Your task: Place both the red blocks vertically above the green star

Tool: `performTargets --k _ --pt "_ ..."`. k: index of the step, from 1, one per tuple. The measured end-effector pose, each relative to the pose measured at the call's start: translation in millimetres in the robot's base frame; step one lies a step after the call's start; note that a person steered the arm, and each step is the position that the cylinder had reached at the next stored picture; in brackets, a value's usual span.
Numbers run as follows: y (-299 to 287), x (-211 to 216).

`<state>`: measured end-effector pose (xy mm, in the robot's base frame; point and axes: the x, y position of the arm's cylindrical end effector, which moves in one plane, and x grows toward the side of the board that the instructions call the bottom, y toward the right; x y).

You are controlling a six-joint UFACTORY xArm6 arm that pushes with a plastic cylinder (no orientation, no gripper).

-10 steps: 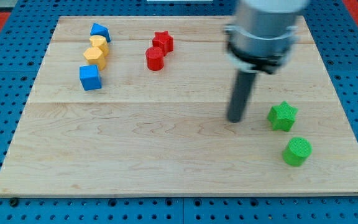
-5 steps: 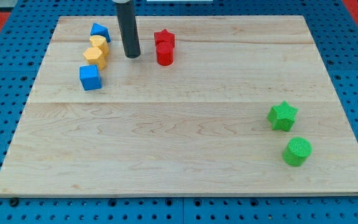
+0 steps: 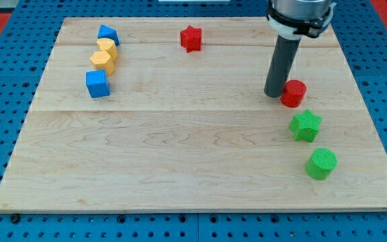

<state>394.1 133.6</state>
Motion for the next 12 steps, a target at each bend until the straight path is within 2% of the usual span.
performTargets --k 1,2,3,4,5,6,7,8,9,10,11,12 --pt "-14.2 -54.5" --pt "-81.5 -62.8" --pt "-197.2 -92.4" --pt "-230.2 -132.3" --pt "-138.4 -134.9" --pt "-135.8 -158.2" --pt "-109.5 -171.1" --pt "-42.7 -118.2" --pt "14.8 -88.9" --pt "-43.3 -116.4" --pt "-91.3 -109.7" --pt "-46.0 -65.7"
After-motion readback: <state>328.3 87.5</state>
